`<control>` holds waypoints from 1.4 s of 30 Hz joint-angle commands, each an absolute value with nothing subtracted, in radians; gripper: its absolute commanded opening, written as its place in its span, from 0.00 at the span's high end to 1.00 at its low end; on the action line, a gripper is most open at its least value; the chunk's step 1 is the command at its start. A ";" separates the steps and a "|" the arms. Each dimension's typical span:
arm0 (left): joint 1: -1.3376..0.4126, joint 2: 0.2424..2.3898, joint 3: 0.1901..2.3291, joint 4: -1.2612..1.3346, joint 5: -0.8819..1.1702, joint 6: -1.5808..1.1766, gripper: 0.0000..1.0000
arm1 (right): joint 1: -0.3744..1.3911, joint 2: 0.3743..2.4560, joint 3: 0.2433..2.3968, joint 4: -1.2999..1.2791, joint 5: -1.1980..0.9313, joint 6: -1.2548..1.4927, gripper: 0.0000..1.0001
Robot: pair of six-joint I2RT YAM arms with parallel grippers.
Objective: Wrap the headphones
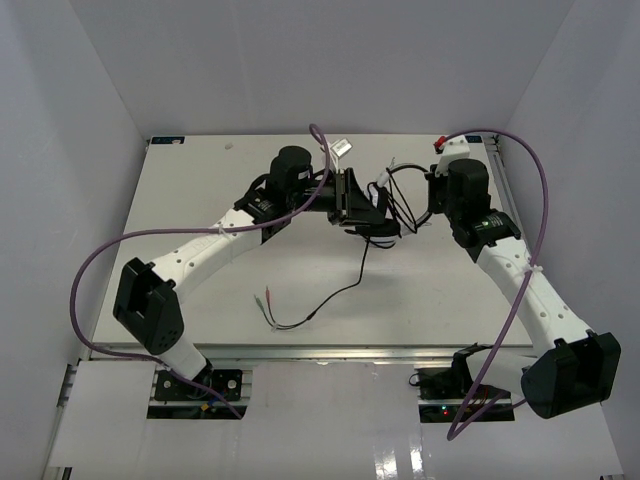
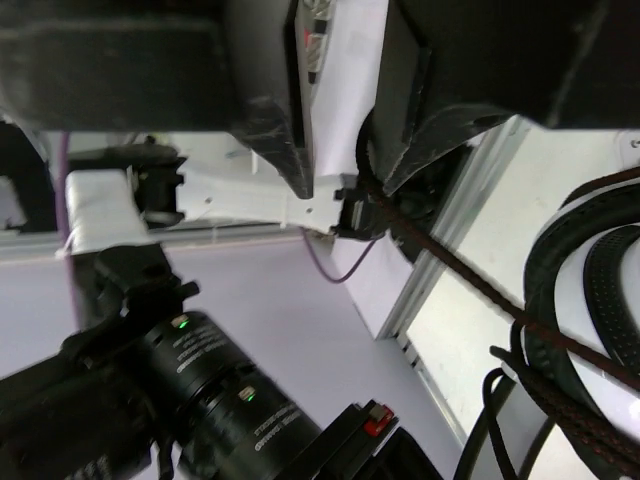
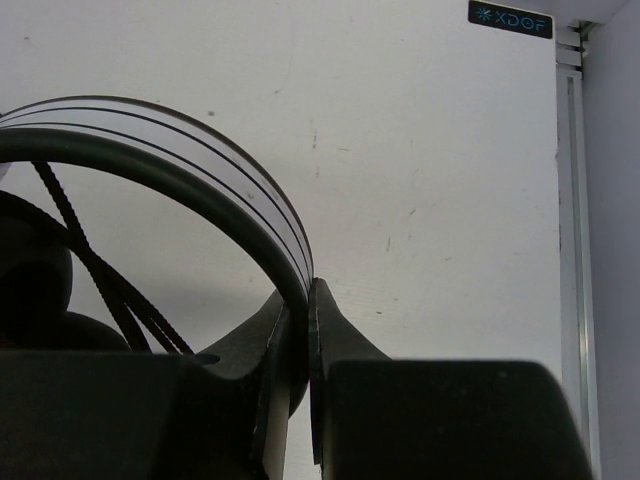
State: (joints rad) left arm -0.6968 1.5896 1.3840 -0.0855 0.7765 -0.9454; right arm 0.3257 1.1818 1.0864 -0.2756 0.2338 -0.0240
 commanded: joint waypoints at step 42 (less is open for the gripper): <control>-1.172 1.759 0.711 0.687 -0.213 -0.055 0.50 | -0.051 1.121 1.324 -0.394 -0.560 0.465 0.92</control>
